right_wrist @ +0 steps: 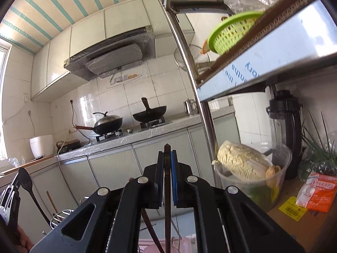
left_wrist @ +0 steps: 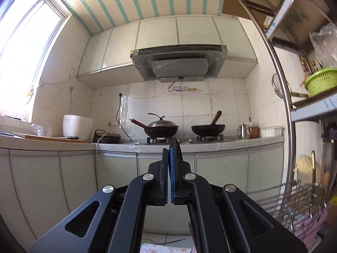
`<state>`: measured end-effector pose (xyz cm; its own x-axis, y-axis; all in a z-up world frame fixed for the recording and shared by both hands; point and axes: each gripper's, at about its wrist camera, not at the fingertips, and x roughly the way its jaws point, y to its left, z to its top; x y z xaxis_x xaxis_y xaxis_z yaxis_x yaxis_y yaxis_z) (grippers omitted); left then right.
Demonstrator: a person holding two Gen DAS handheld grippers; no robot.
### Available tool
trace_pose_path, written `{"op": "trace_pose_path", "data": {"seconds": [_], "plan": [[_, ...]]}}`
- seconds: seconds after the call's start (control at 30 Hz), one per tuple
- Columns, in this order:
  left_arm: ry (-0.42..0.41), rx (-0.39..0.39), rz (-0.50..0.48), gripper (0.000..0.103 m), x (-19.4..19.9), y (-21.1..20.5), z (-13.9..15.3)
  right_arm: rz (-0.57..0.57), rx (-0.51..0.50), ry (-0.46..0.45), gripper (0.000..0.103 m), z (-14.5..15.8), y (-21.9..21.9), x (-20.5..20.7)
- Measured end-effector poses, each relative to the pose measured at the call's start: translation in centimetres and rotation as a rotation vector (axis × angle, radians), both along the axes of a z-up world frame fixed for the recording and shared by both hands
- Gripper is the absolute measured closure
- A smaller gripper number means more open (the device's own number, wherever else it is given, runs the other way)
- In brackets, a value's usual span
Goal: Organize utensils
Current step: 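Lift both held utensils up toward the pink utensil holder, then drop both held utensils into the pink cups and open both tools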
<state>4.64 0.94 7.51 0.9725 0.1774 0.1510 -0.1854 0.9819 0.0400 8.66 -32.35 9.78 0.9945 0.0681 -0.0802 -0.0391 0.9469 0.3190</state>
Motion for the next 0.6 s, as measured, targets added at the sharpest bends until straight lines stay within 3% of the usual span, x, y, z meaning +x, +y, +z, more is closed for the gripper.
{"op": "trace_pose_path", "data": {"seconds": [0.13,0.43,0.6], "plan": [[0.075,-0.034,-0.022,0.102,0.3,0.7,-1.4,0.019,0.020,0.055,0.097,-1.1,-0.1,0.3],[0.289,-0.191,-0.102,0.102,2.8,2.6,-4.0,0.050,0.031,0.127,0.097,-2.4,0.1,0.5],[0.352,-0.252,-0.153,0.102,3.6,3.2,-4.4,0.084,0.034,0.173,0.096,-2.6,0.2,0.7]]}}
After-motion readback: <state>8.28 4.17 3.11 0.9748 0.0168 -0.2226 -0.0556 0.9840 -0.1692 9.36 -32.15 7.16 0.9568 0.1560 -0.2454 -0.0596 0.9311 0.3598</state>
